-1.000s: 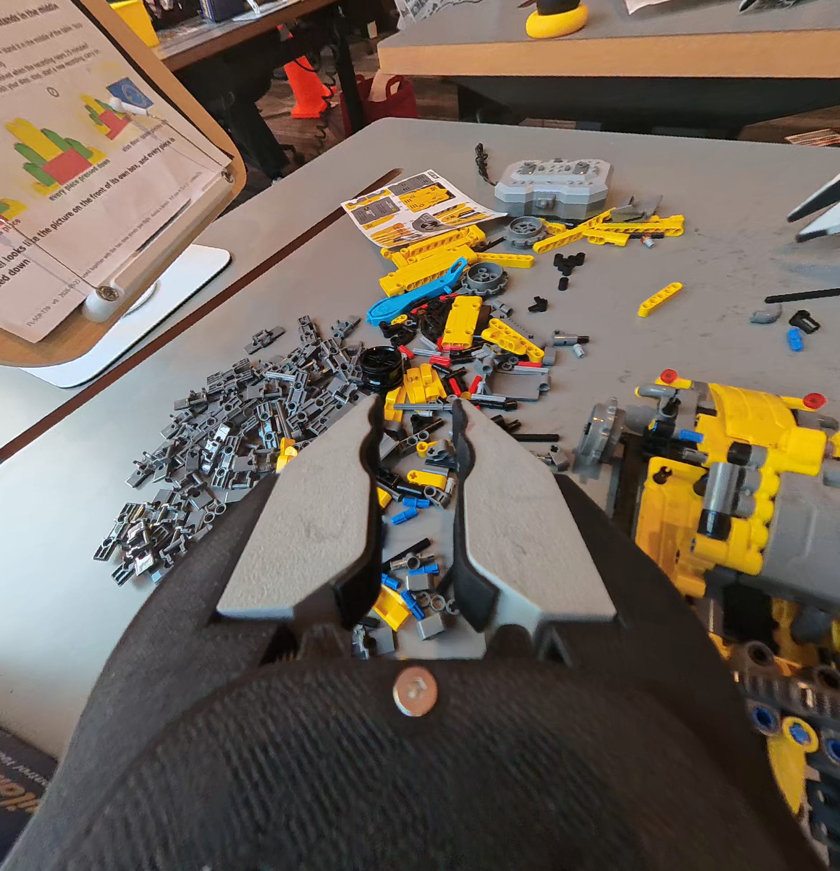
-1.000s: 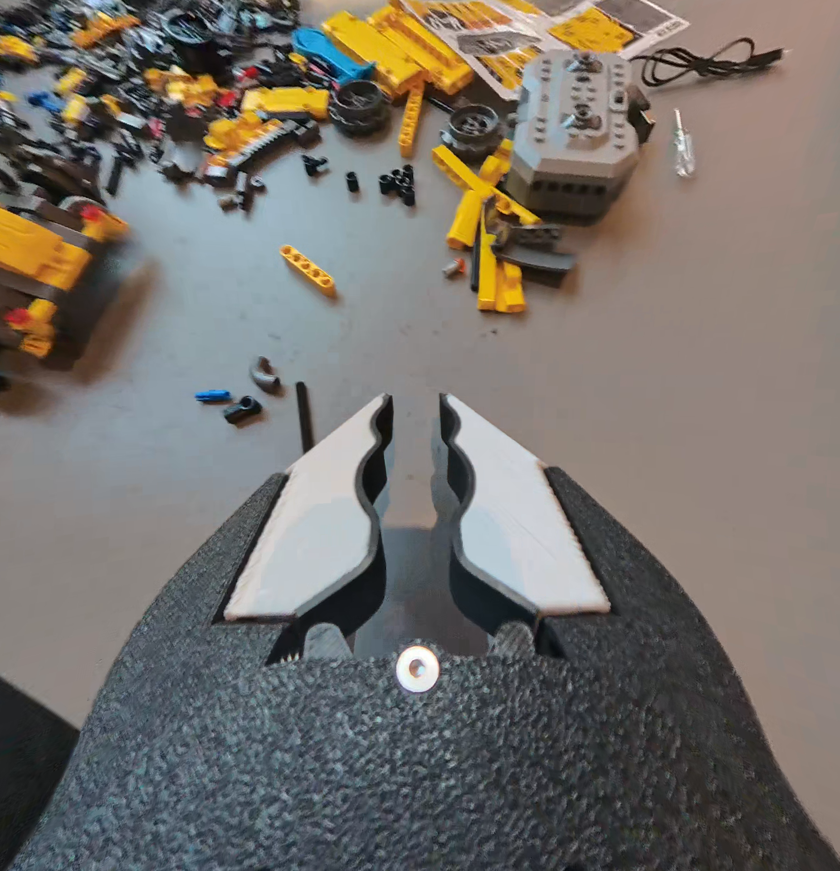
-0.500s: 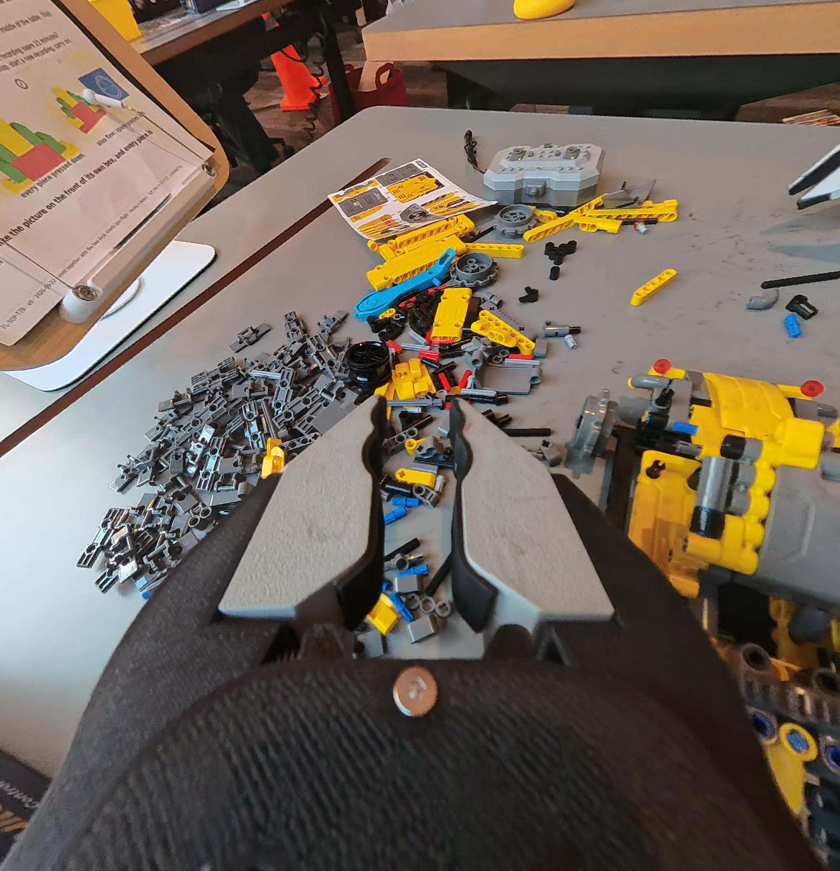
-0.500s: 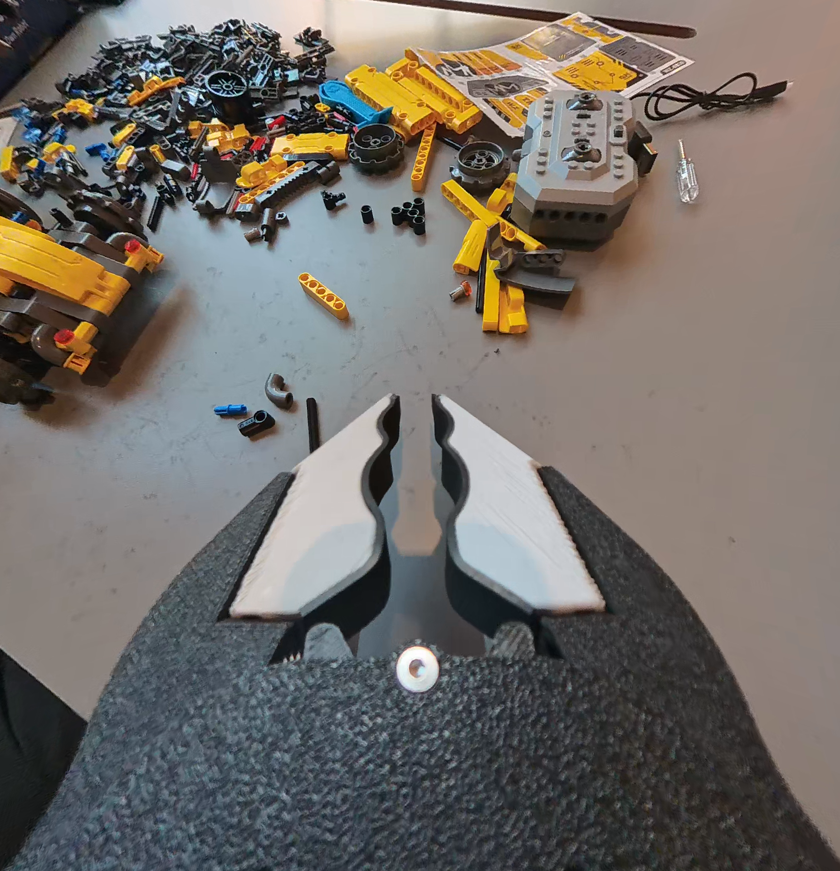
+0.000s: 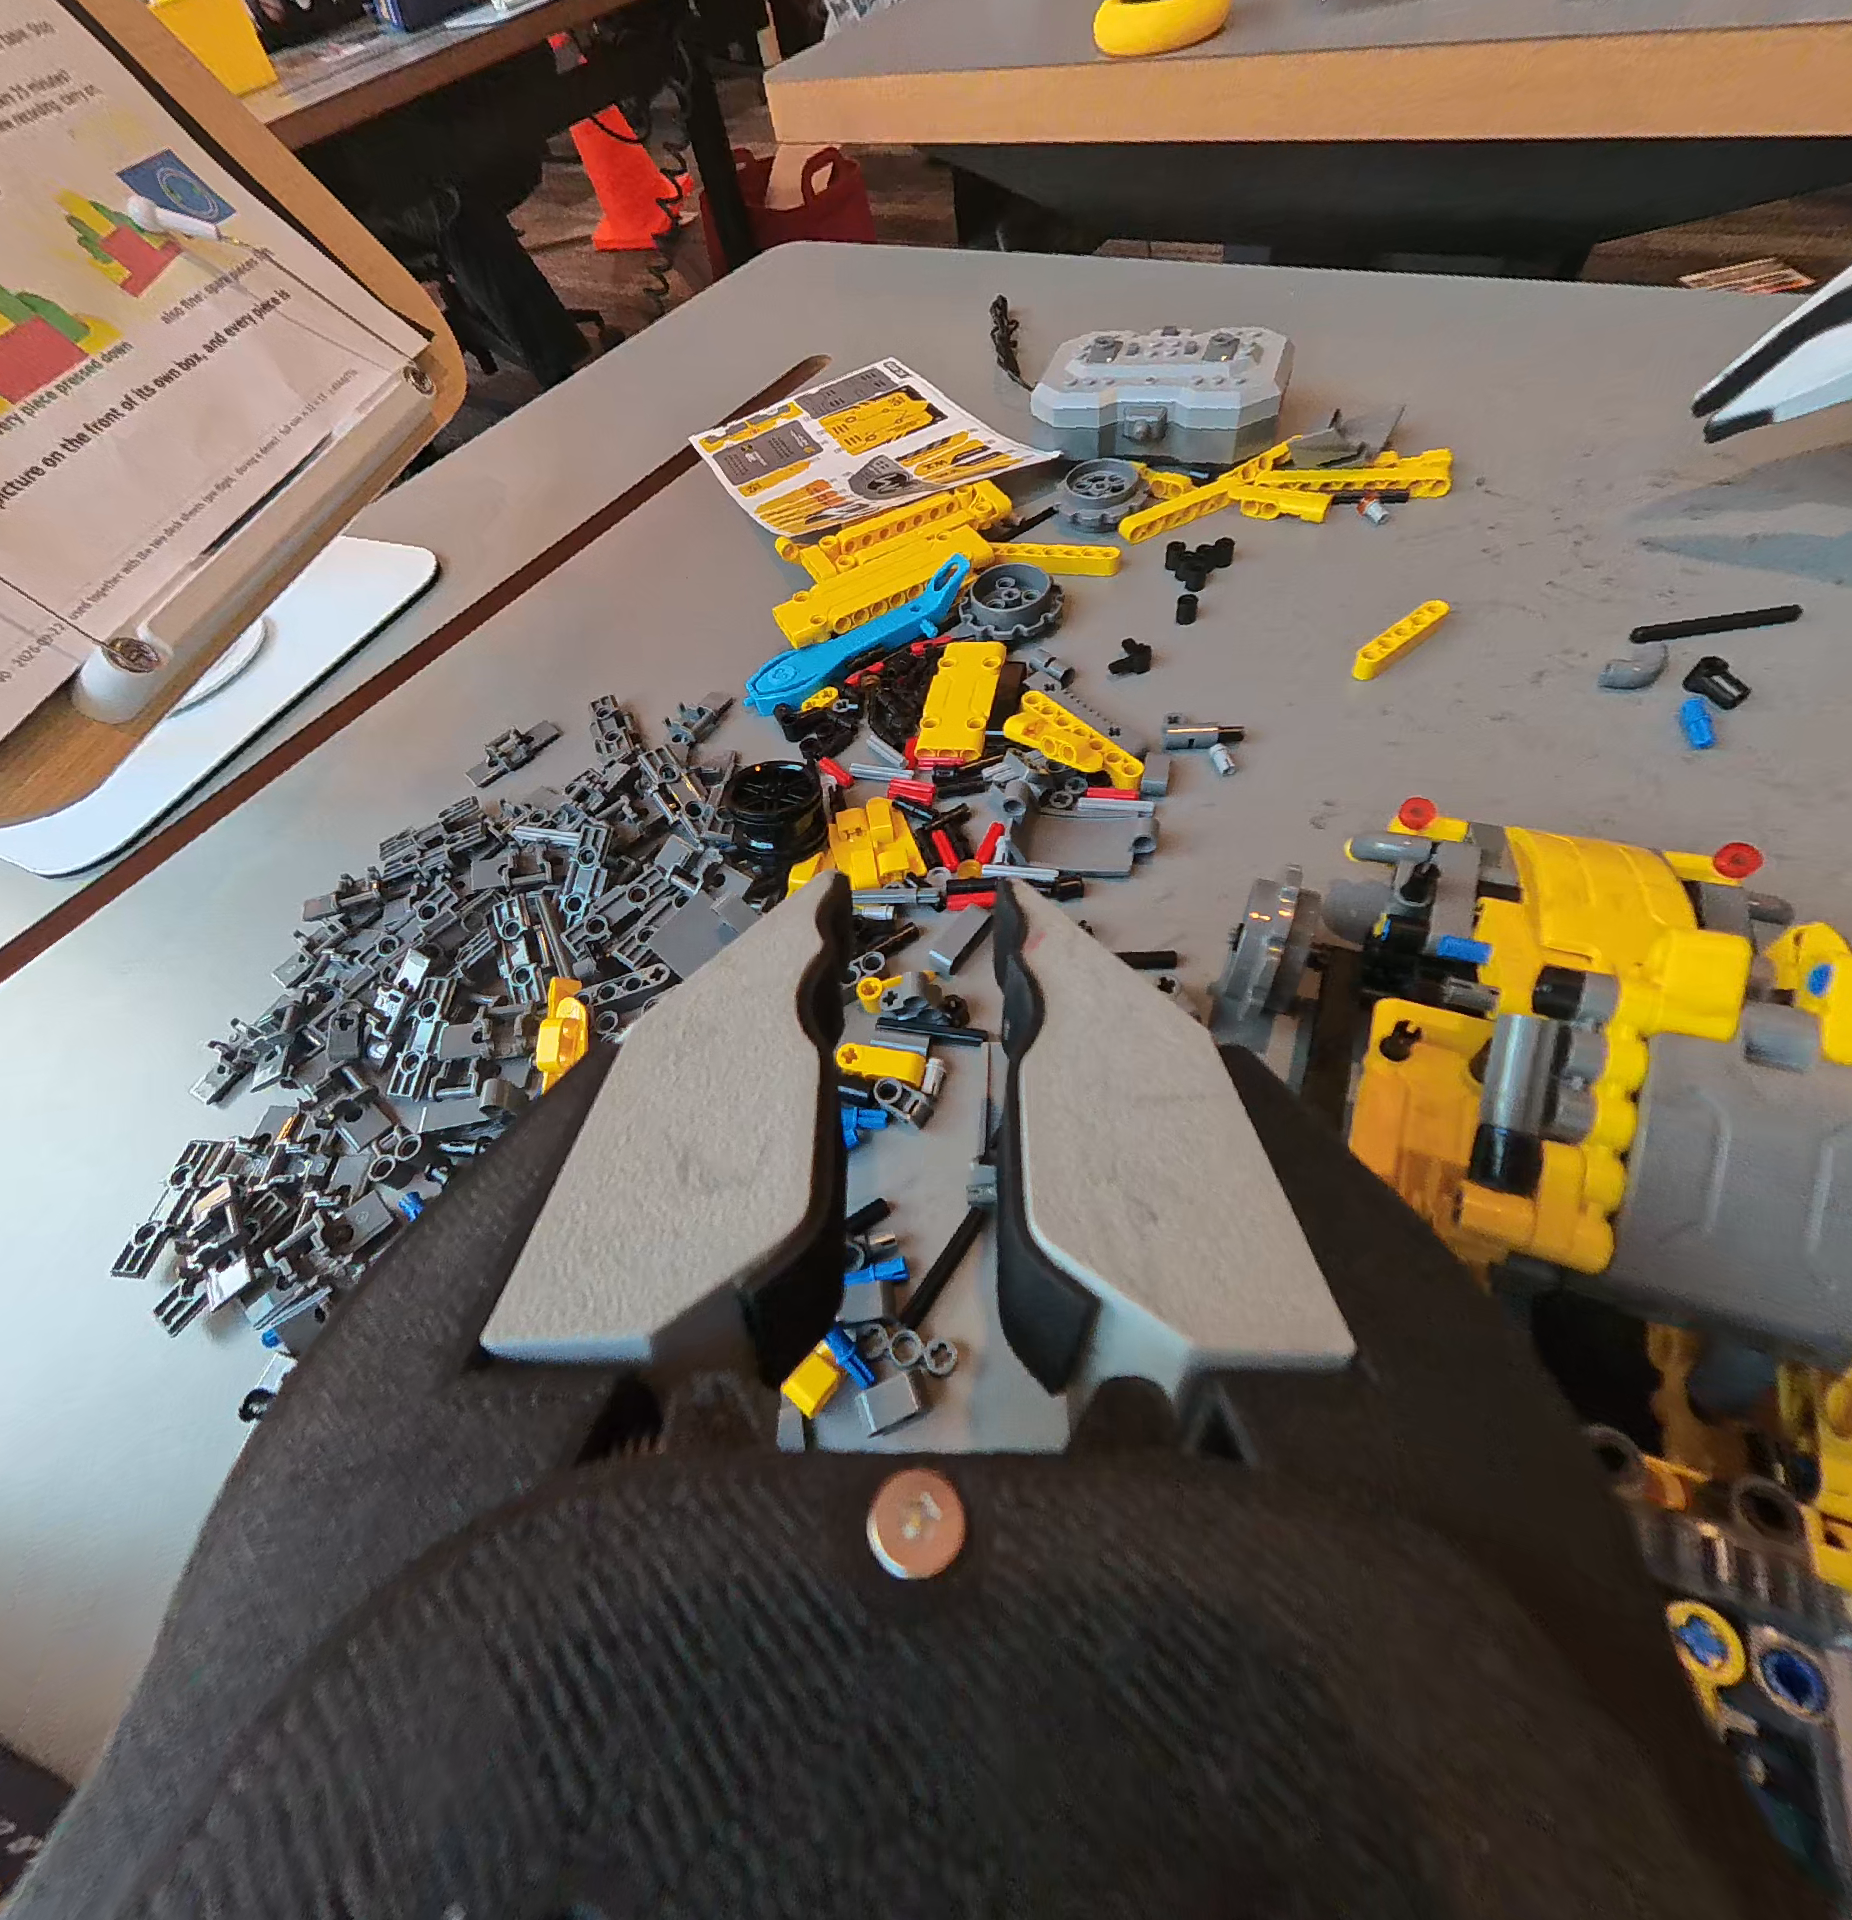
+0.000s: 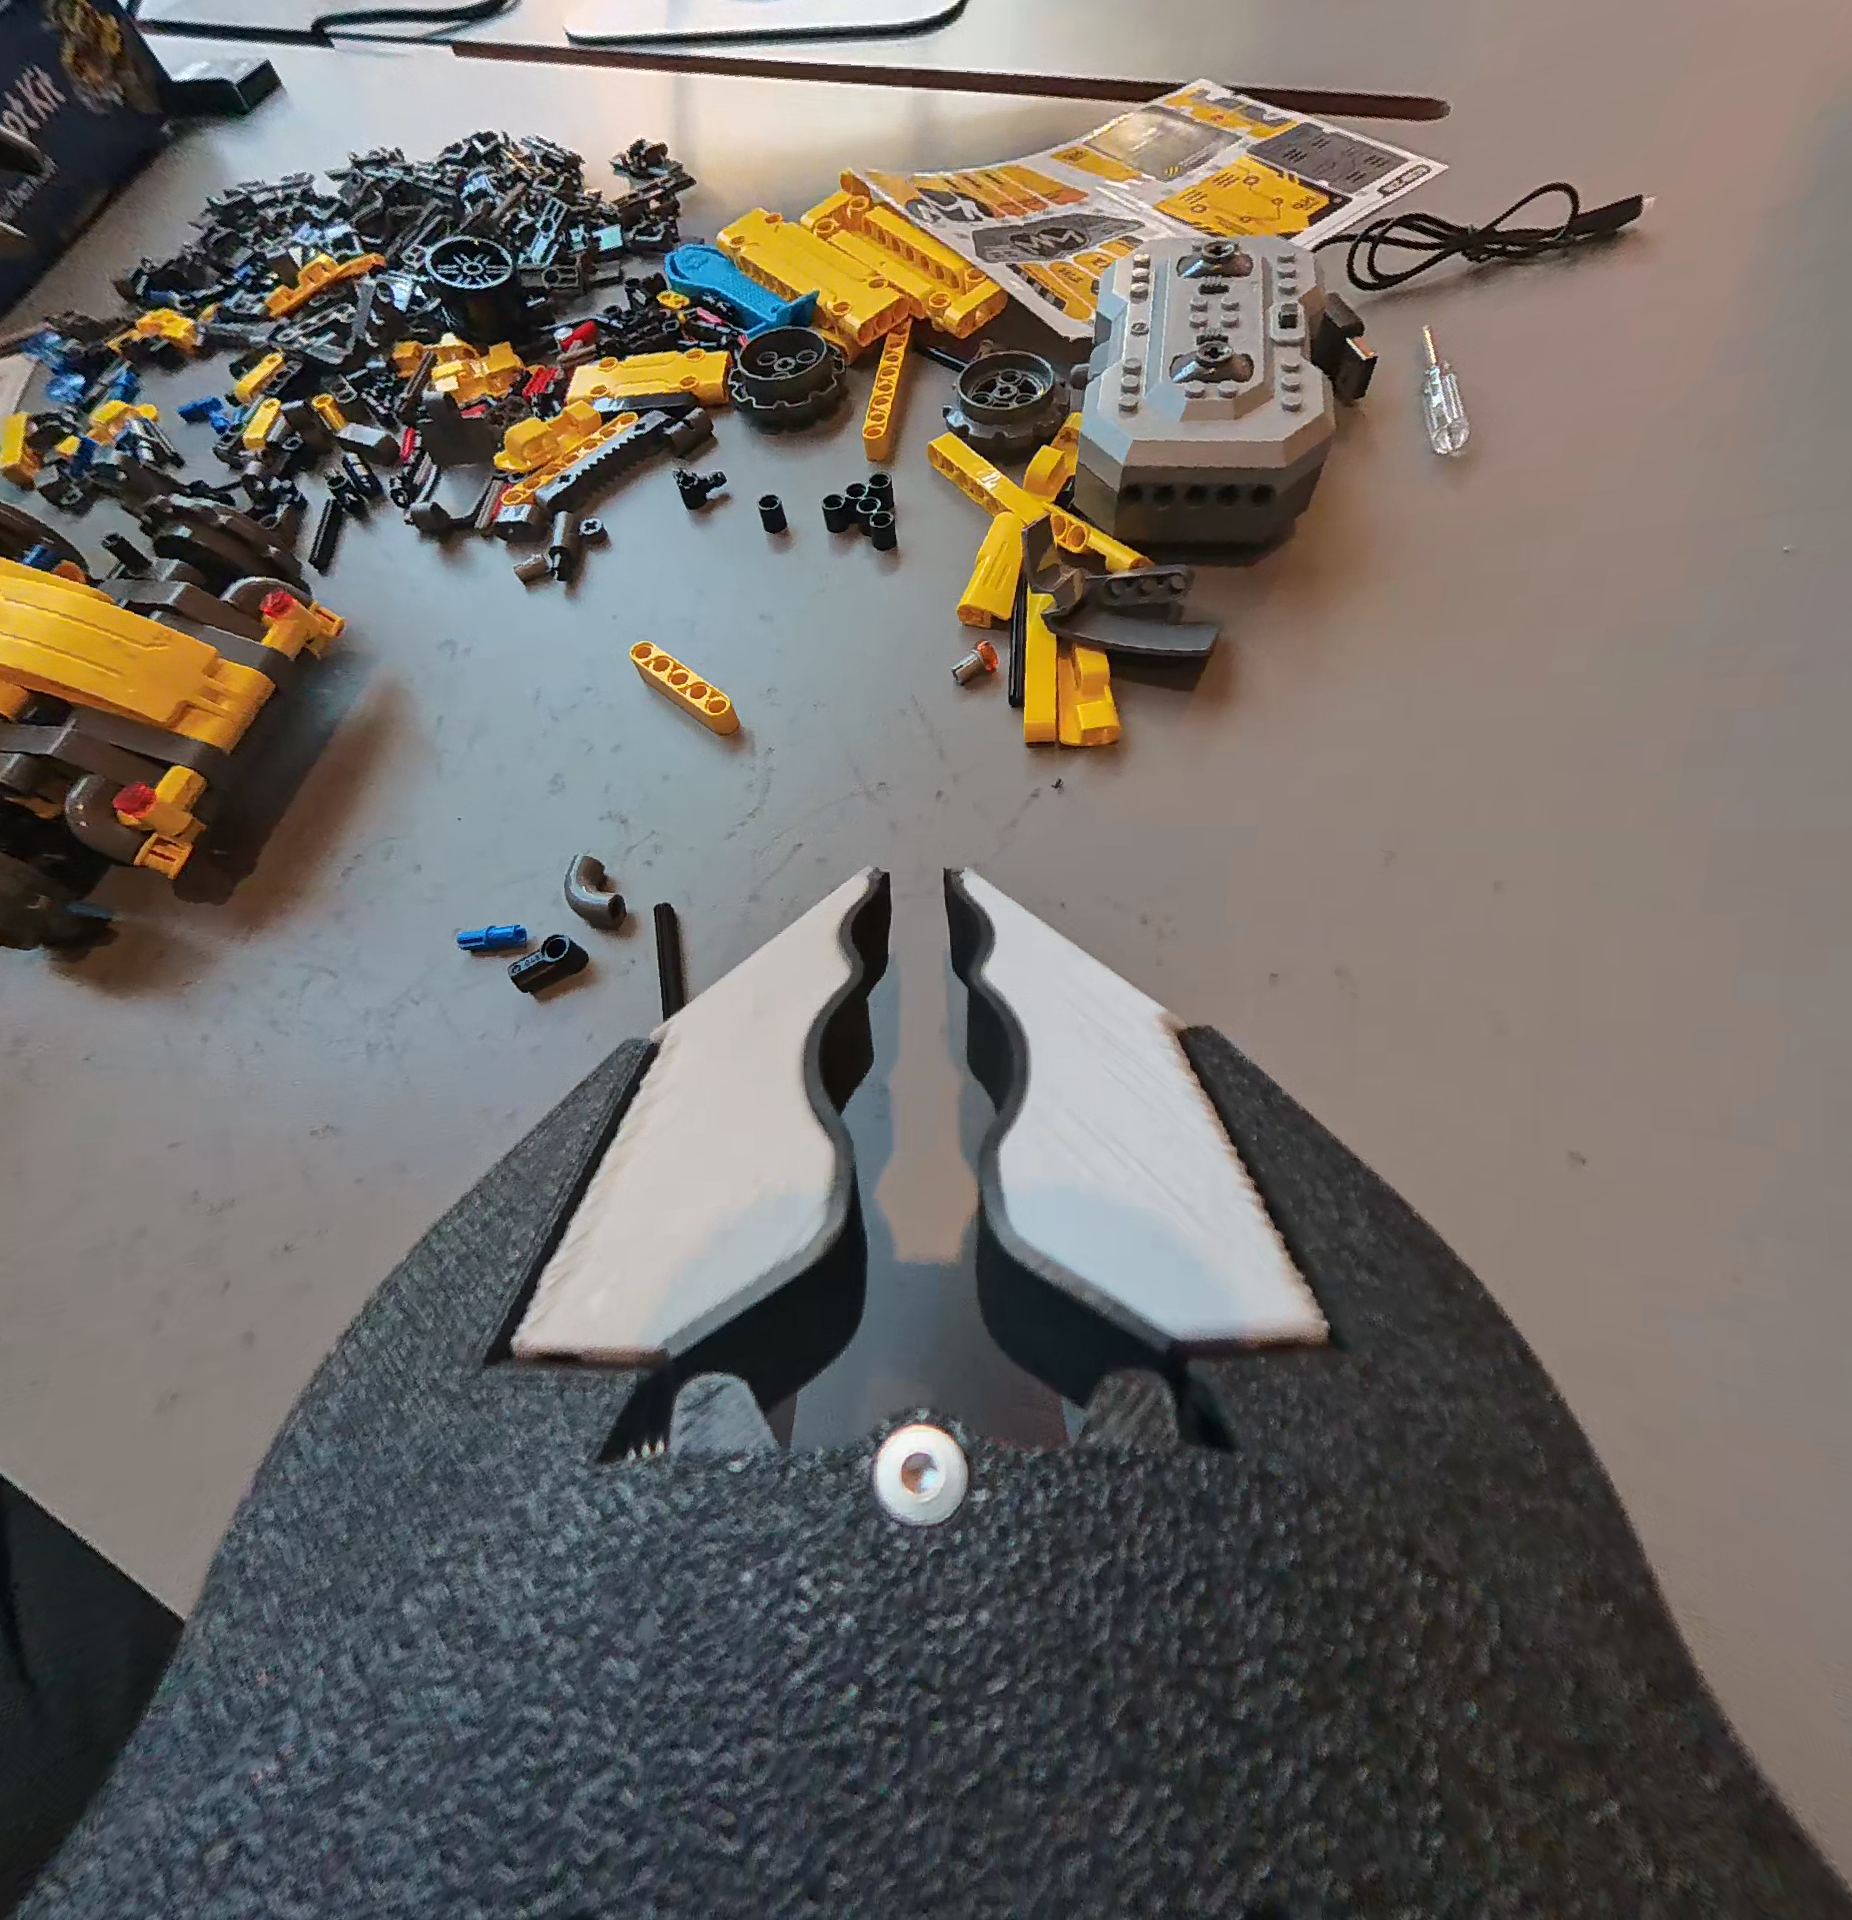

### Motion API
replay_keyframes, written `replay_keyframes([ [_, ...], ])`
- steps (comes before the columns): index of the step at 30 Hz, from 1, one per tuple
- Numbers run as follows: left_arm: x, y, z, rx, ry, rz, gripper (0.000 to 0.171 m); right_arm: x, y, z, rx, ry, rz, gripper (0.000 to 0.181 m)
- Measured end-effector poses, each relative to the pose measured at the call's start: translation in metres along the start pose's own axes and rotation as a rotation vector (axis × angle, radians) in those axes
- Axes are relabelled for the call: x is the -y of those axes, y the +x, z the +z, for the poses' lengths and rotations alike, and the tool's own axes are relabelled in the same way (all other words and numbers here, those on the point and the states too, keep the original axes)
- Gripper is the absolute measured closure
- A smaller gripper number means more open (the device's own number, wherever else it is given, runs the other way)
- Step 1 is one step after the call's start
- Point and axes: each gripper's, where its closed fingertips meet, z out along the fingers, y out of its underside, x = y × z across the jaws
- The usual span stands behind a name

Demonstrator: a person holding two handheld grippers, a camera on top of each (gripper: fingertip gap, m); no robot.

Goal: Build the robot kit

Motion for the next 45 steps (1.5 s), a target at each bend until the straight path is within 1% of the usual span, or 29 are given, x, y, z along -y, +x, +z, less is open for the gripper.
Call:
replay_keyframes([
  [29, -0.006, -0.002, 0.004, 0.0, -0.022, -0.005, 0.148, 0.001, -0.002, -0.001, 0.013, 0.01, -0.004, 0.172],
  [32, -0.005, -0.003, 0.004, 0.005, -0.012, -0.005, 0.15, 0.003, -0.004, -0.003, 0.02, 0.027, -0.012, 0.171],
  [35, -0.01, -0.005, 0.006, 0.007, -0.032, -0.009, 0.15, 0.006, -0.008, -0.006, 0.038, 0.054, -0.027, 0.169],
  [38, -0.01, -0.006, 0.006, 0.003, -0.029, -0.021, 0.15, 0.006, -0.016, -0.007, 0.075, 0.054, -0.039, 0.161],
  [40, -0.009, -0.008, 0.004, 0.011, -0.023, -0.017, 0.149, 0.004, -0.032, -0.009, 0.116, 0.054, -0.042, 0.154],
  [41, -0.008, -0.009, 0.004, 0.015, -0.022, -0.016, 0.15, 0.002, -0.042, -0.009, 0.133, 0.048, -0.06, 0.154],
  [45, -0.009, -0.01, 0.004, 0.014, -0.023, -0.022, 0.149, -0.016, -0.077, -0.004, 0.15, -0.052, -0.197, 0.153],
])
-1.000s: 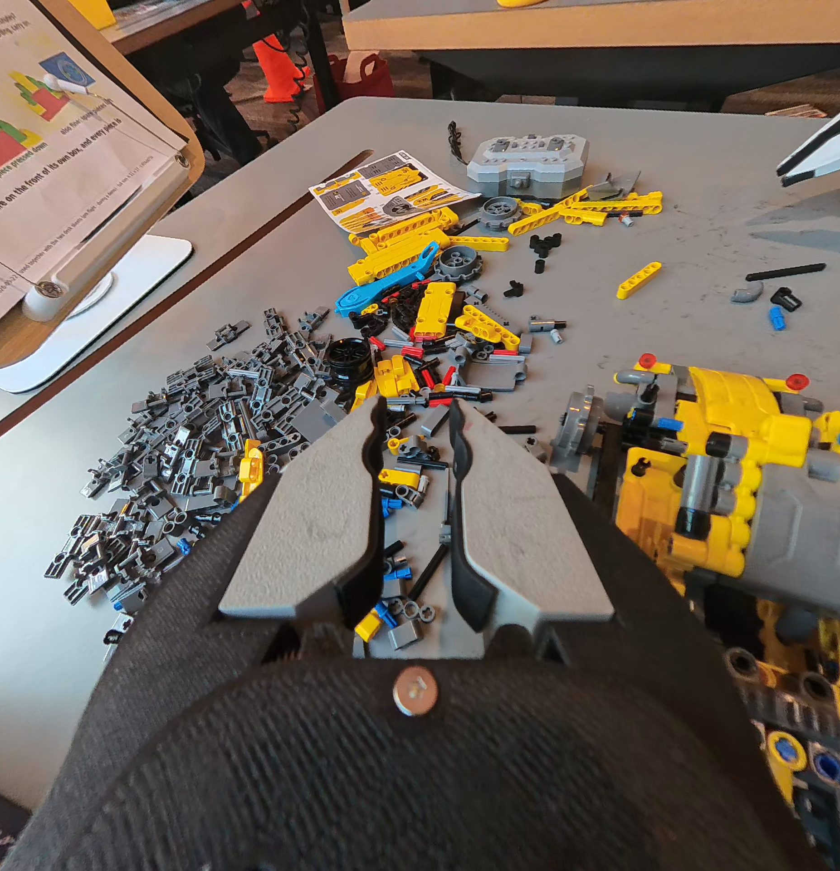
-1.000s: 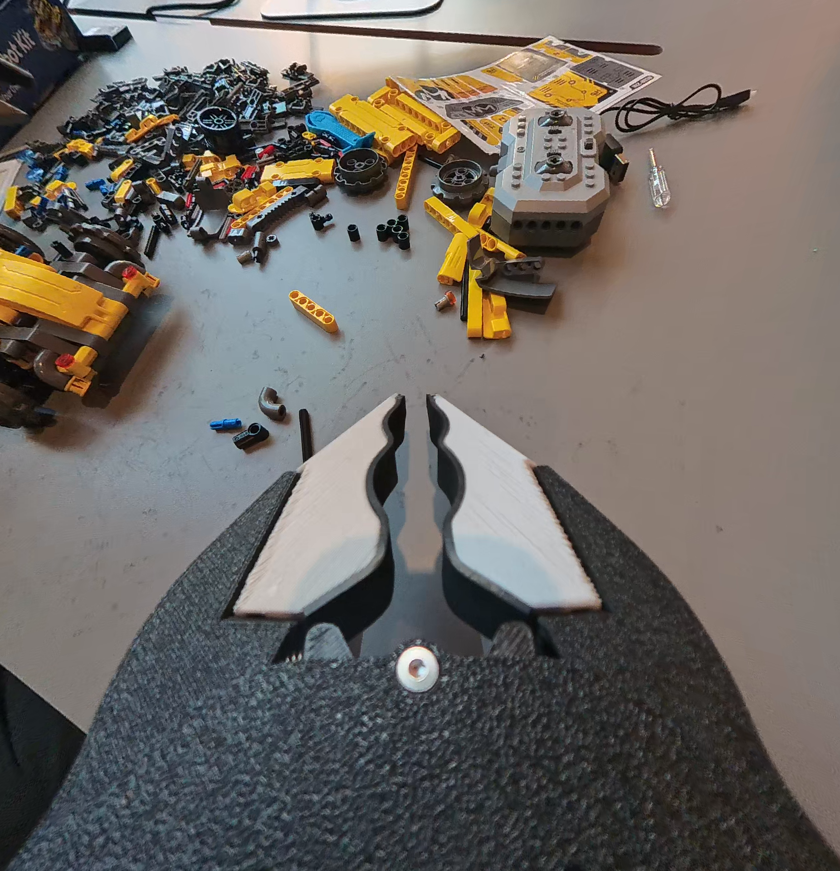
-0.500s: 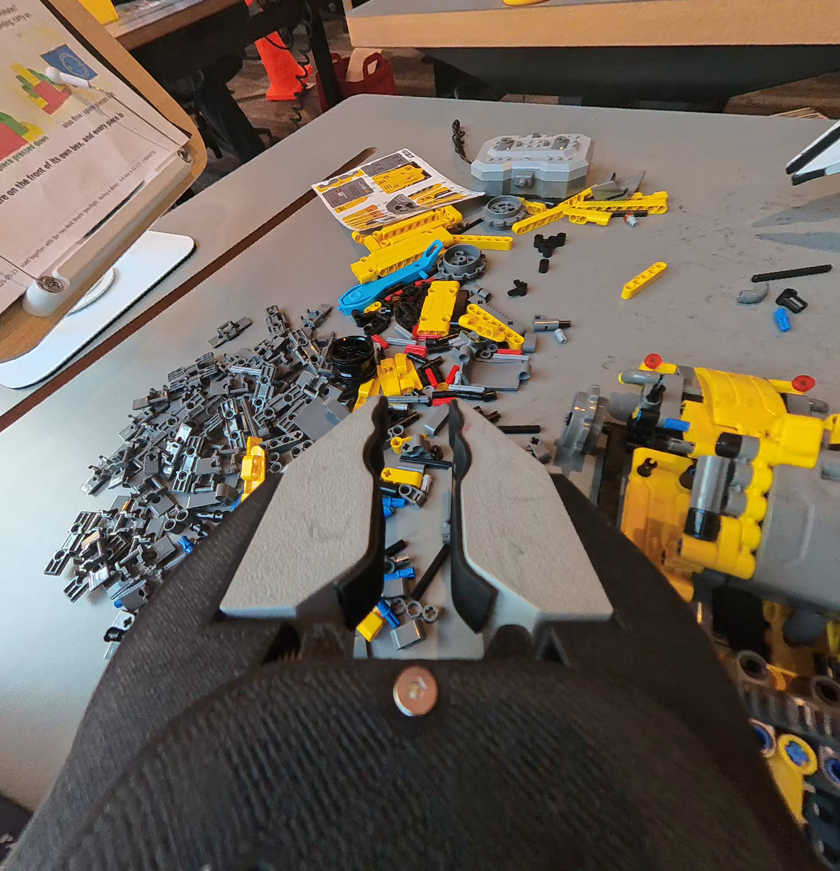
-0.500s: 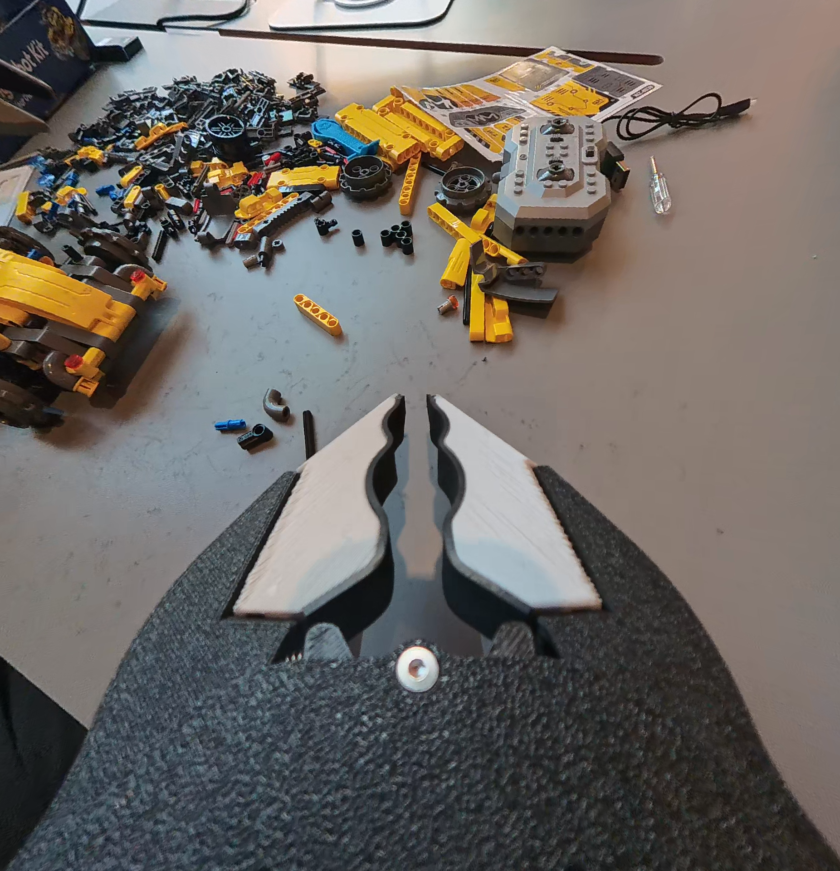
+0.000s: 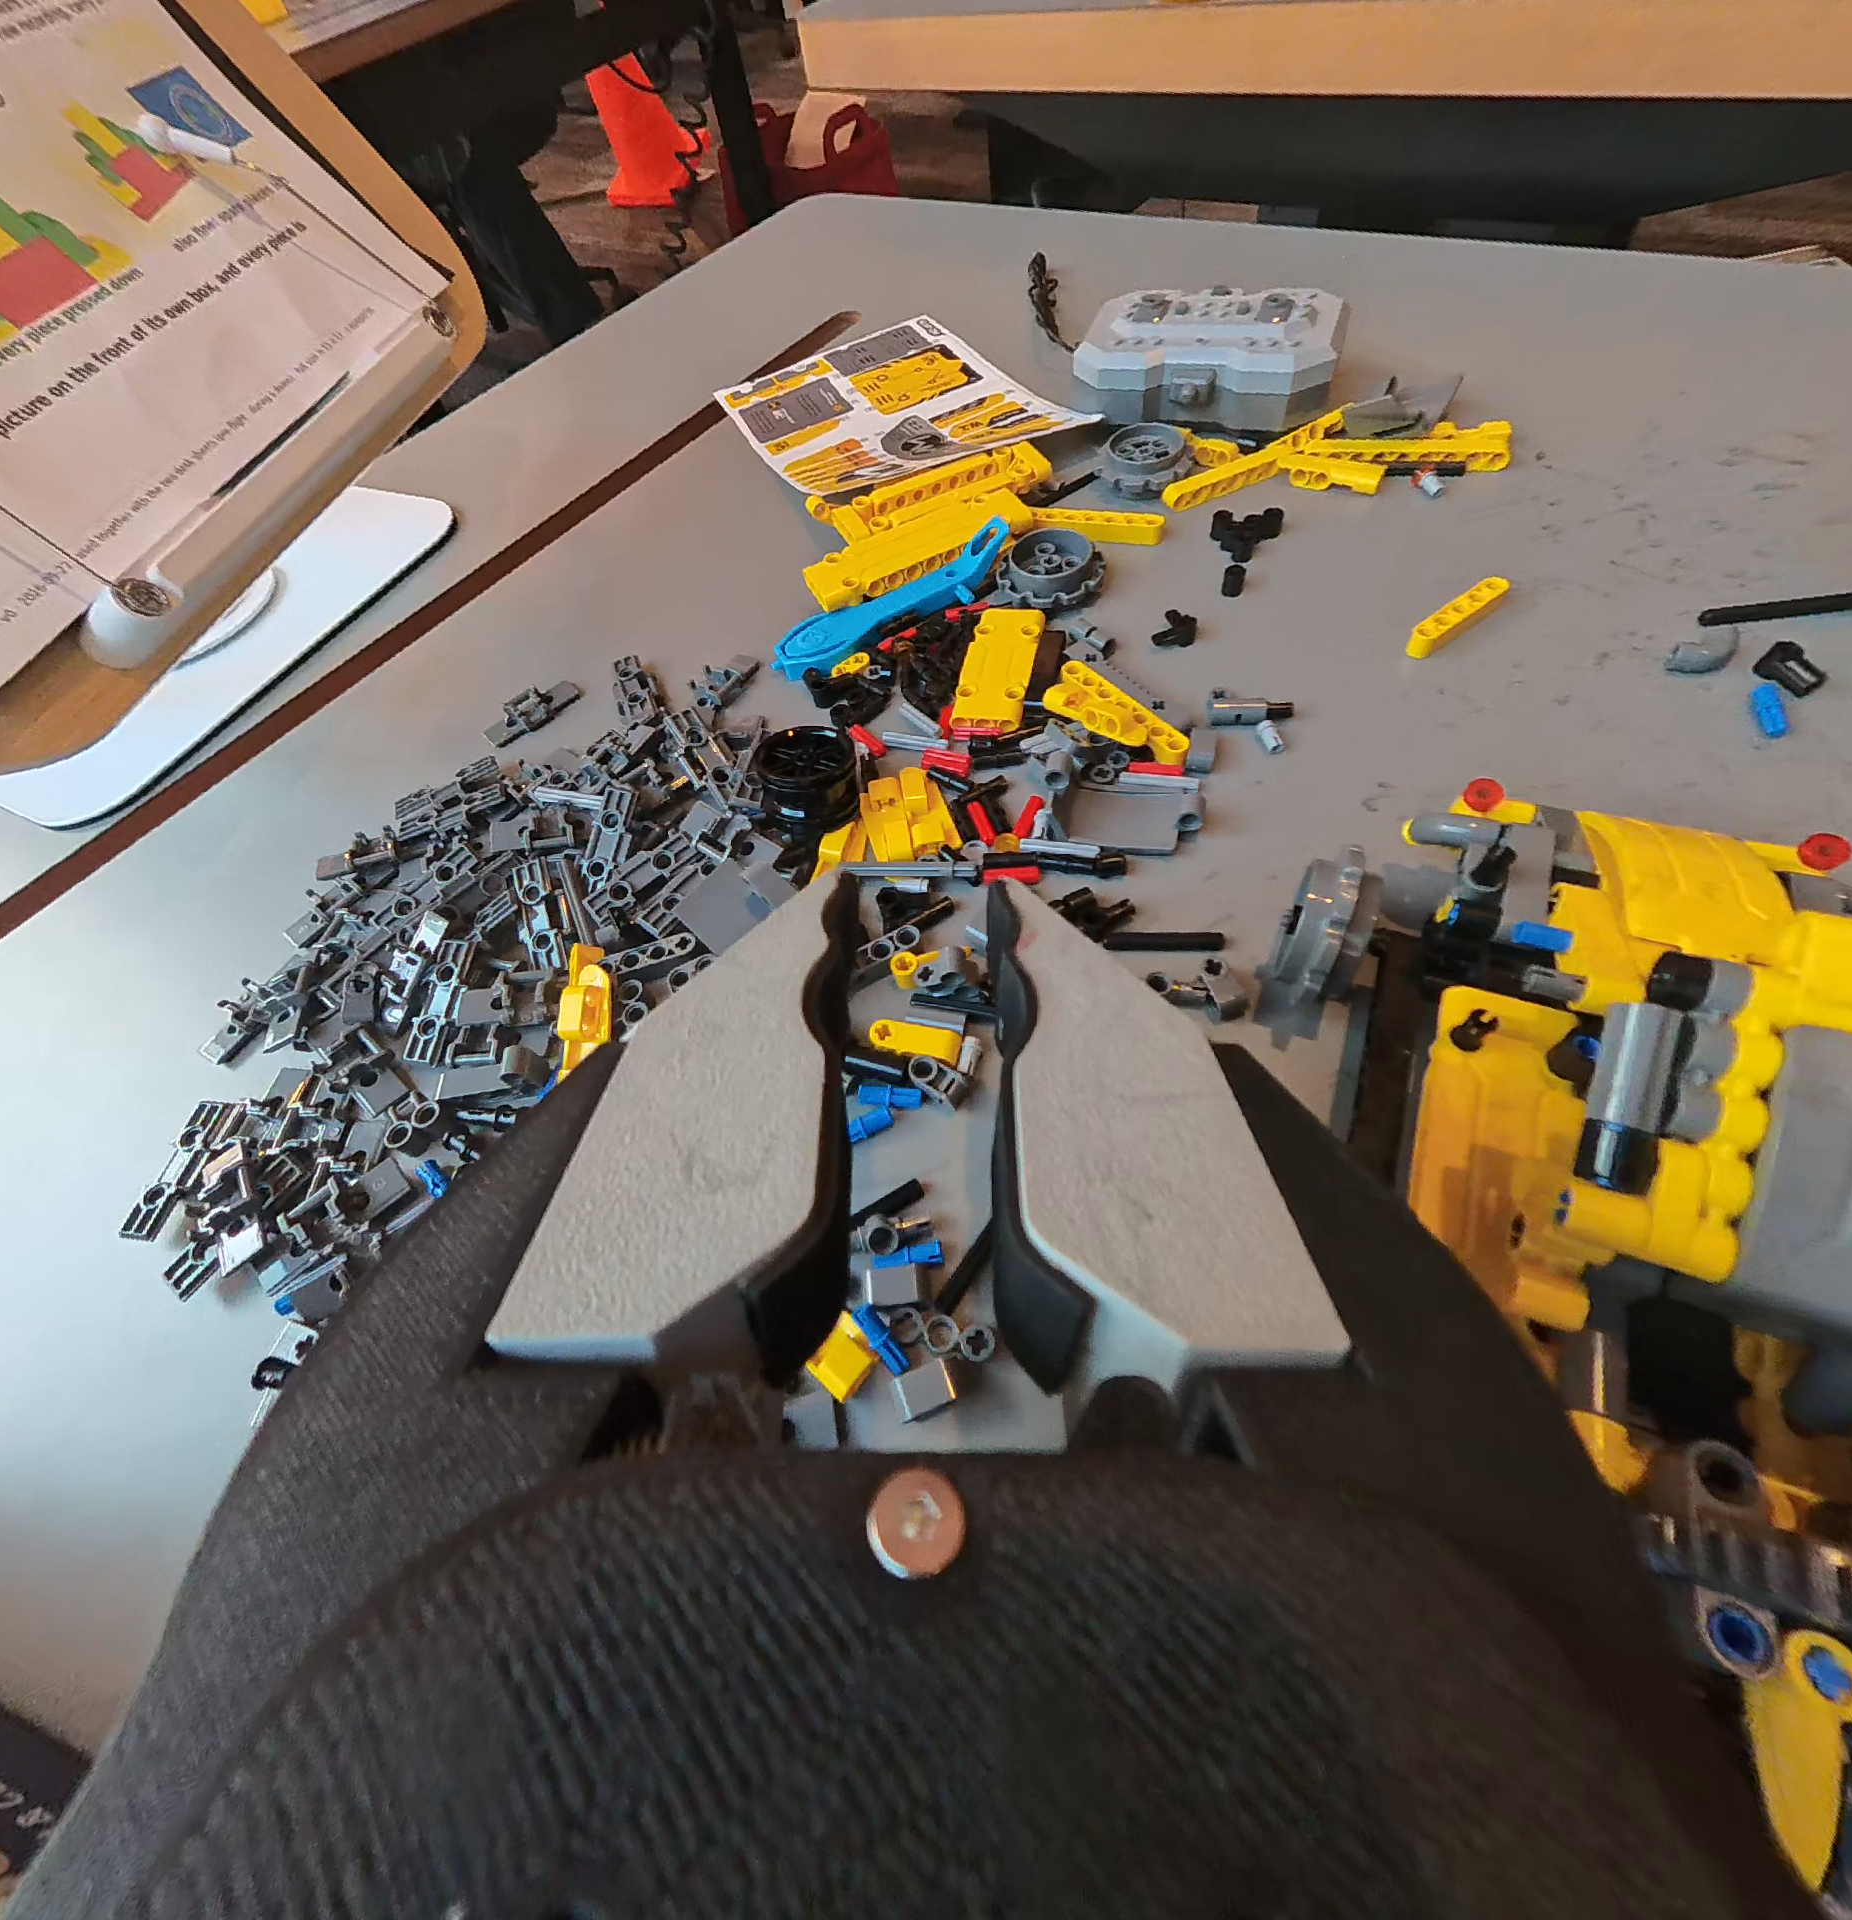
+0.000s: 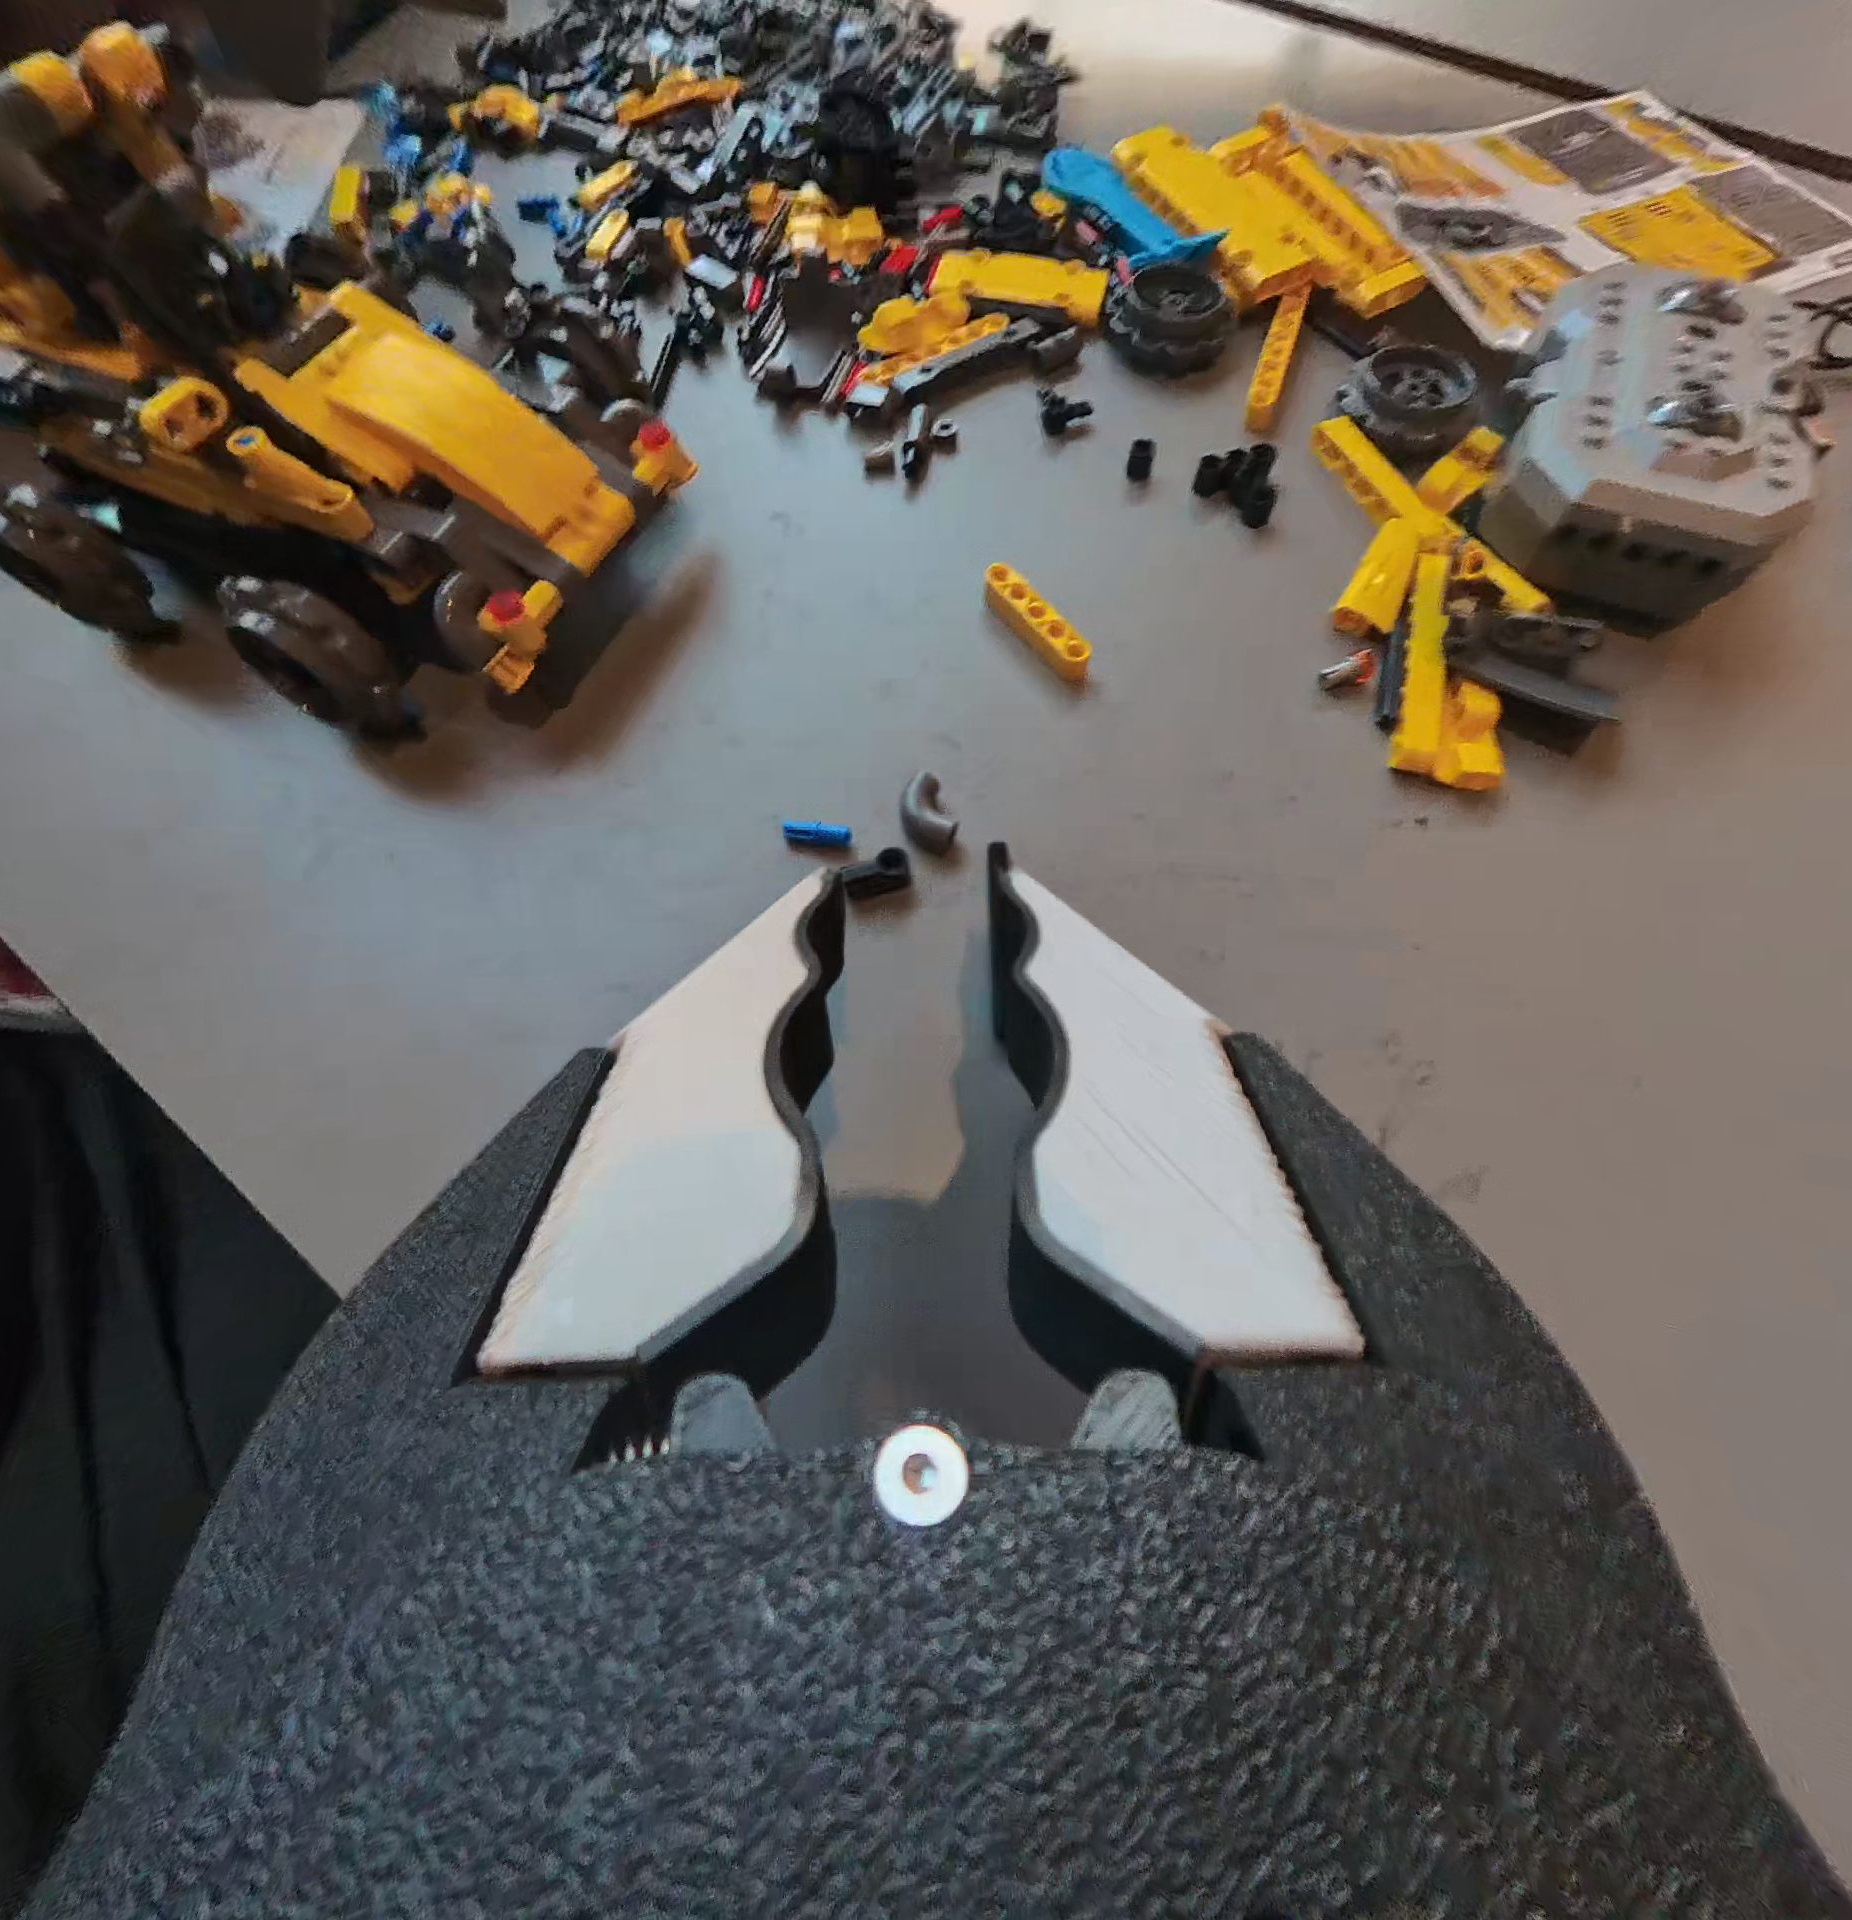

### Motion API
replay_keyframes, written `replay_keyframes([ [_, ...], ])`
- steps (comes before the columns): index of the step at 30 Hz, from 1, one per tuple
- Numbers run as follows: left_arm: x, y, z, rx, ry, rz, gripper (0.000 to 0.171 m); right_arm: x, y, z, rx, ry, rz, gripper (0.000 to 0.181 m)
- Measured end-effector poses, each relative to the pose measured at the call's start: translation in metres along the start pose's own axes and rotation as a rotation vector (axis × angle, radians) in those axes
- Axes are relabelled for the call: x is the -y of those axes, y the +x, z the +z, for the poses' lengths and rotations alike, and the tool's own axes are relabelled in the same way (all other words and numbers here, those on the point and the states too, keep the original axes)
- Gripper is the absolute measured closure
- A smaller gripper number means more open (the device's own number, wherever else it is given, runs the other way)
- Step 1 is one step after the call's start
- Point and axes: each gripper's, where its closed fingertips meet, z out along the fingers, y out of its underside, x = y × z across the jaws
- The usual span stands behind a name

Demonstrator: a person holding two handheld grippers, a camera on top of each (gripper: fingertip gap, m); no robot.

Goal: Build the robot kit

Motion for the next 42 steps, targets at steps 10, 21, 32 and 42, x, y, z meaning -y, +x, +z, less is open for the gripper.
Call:
replay_keyframes([
  [10, -0.001, 0.001, 0.0, -0.002, -0.004, 0.019, 0.148, -0.021, 0.019, 0.004, -0.07, -0.151, 0.019, 0.156],
  [21, 0.001, 0.008, -0.001, -0.017, -0.008, 0.044, 0.146, -0.032, 0.018, 0.003, -0.02, -0.195, 0.129, 0.178],
  [32, 0.057, 0.08, -0.053, -0.117, 0.174, 0.27, 0.137, -0.017, -0.021, -0.058, 0.045, -0.034, 0.138, 0.178],
  [42, 0.037, 0.244, -0.117, -0.418, 0.168, 0.451, 0.122, 0.017, -0.096, -0.054, 0.207, 0.056, -0.222, 0.178],
])
